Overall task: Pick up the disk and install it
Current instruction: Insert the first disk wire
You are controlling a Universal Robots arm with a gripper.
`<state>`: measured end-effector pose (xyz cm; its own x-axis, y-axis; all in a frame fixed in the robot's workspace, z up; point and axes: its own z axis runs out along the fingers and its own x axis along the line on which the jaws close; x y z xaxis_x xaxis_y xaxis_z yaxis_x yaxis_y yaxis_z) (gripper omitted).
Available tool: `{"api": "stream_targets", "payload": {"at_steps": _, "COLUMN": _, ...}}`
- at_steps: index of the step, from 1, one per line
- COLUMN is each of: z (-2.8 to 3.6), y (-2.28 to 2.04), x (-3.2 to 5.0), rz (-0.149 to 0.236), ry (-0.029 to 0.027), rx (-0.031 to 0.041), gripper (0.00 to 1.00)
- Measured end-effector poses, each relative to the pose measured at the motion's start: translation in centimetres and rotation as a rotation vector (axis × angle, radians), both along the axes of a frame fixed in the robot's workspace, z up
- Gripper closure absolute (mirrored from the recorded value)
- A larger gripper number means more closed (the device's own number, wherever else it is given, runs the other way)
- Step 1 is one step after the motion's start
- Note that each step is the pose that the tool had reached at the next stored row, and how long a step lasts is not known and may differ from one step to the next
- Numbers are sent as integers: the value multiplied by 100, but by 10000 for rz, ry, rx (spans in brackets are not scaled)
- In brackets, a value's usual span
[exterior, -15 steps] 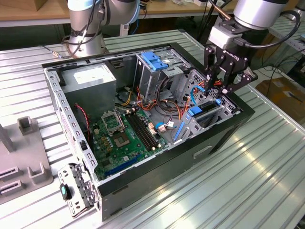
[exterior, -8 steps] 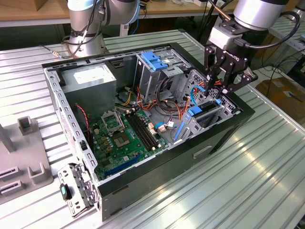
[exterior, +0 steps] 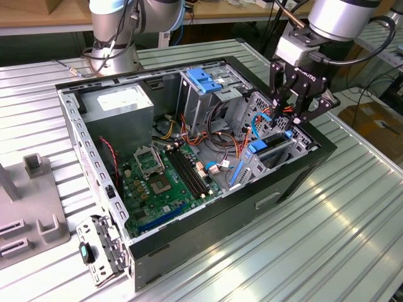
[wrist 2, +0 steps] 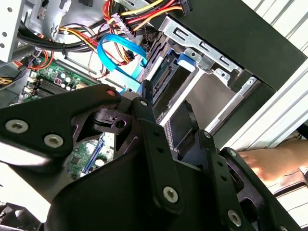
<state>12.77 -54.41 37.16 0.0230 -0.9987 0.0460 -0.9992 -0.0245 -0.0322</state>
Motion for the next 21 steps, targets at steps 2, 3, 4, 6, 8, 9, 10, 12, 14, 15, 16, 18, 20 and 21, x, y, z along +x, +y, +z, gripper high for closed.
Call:
{"api": "stream_targets", "payload": {"at_steps": 2, "z": -4, "y": 15, "x": 0, "rz": 0, "ry": 0, "rx": 0, "gripper": 57}}
{"api": "stream_targets", "payload": {"at_steps": 3, "z": -4, "y": 24, "x": 0, "rz": 0, "ry": 0, "rx": 0, "gripper": 57}}
{"api": "stream_targets", "payload": {"at_steps": 4, "z": -5, "y": 35, "x": 1, "rz": 1, "ry": 0, "rx": 0, "gripper": 57}}
{"api": "stream_targets", "payload": {"at_steps": 6, "z": -8, "y": 50, "x": 1, "rz": 1, "ry": 0, "rx": -1, "gripper": 57}}
{"api": "stream_targets", "payload": {"at_steps": 8, "z": -16, "y": 59, "x": 0, "rz": 0, "ry": 0, "rx": 0, "gripper": 57}}
{"api": "stream_targets", "payload": {"at_steps": 9, "z": -19, "y": 62, "x": 0, "rz": 0, "ry": 0, "rx": 0, "gripper": 57}}
{"api": "stream_targets", "payload": {"at_steps": 10, "z": -22, "y": 66, "x": 0, "rz": 1, "ry": 0, "rx": 0, "gripper": 57}}
{"api": "stream_targets", "payload": {"at_steps": 12, "z": -27, "y": 71, "x": 0, "rz": 0, "ry": 0, "rx": 0, "gripper": 57}}
{"api": "stream_targets", "payload": {"at_steps": 14, "z": -38, "y": 72, "x": 0, "rz": 0, "ry": 0, "rx": -1, "gripper": 57}}
{"api": "stream_targets", "payload": {"at_steps": 15, "z": -47, "y": 72, "x": 0, "rz": 1, "ry": 0, "rx": -1, "gripper": 57}}
{"api": "stream_targets", "payload": {"at_steps": 16, "z": -48, "y": 72, "x": 0, "rz": 0, "ry": 0, "rx": -1, "gripper": 57}}
{"api": "stream_targets", "payload": {"at_steps": 18, "z": -51, "y": 72, "x": 0, "rz": 1, "ry": 0, "rx": 0, "gripper": 57}}
{"api": "stream_targets", "payload": {"at_steps": 20, "z": -51, "y": 72, "x": -1, "rz": 0, "ry": 0, "rx": -1, "gripper": 57}}
{"api": "stream_targets", "payload": {"at_steps": 21, "z": -52, "y": 72, "x": -1, "rz": 0, "ry": 0, "rx": -1, "gripper": 57}}
